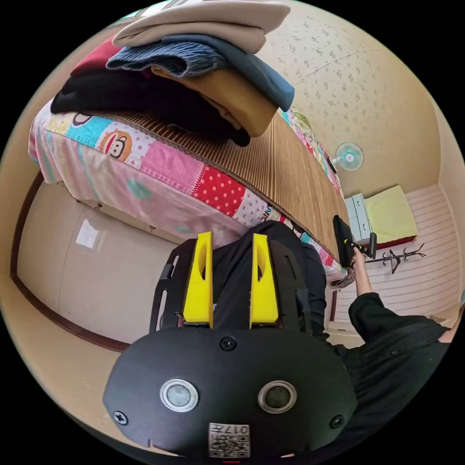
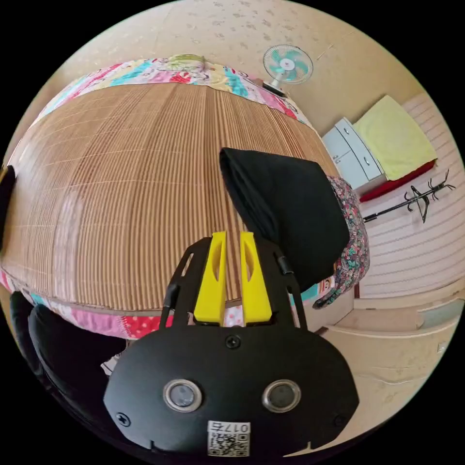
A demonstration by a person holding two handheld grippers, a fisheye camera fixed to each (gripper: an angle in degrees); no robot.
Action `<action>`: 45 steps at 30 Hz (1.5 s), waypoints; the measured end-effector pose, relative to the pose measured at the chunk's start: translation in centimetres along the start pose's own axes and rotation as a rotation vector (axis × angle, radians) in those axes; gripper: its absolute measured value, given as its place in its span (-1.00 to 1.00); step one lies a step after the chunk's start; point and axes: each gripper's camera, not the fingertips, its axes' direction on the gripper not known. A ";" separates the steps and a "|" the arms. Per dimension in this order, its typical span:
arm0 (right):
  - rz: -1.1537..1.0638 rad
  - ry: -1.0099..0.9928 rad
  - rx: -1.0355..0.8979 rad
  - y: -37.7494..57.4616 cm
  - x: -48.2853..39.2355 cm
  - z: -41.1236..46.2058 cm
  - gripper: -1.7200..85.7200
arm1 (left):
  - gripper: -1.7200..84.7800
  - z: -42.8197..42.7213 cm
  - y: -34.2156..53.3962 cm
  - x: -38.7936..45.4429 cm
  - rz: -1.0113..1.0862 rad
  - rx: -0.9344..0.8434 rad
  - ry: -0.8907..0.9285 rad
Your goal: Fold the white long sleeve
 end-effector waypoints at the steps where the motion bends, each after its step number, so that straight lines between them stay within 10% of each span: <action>1: -0.041 -0.111 0.064 3.1 -1.5 -2.0 -0.89 | -0.68 0.3 -0.3 0.5 0.016 0.009 0.027; 13: 0.408 -1.929 0.322 26.6 8.4 1.4 -0.95 | -0.66 -15.5 -8.8 7.8 0.289 0.606 -0.128; 20: 0.095 -1.759 0.300 27.5 15.7 -5.1 -0.95 | -0.61 -18.2 -19.5 4.9 0.093 0.465 -0.267; 24: 0.074 -1.799 0.371 29.0 17.1 -6.4 -0.95 | -0.85 -14.9 -21.8 -0.7 -0.126 0.308 0.091; 33: -0.034 -1.702 0.302 30.6 17.1 -8.1 -0.95 | -0.86 -24.6 -10.1 15.6 0.799 0.356 0.958; 39: 0.082 -1.742 0.380 31.8 19.2 -6.7 -0.93 | -0.86 -15.9 1.4 17.5 0.923 -0.090 0.770; 45: 0.163 -1.667 0.211 32.9 17.8 -3.0 -0.89 | -0.87 5.4 11.7 7.3 0.496 -0.780 0.463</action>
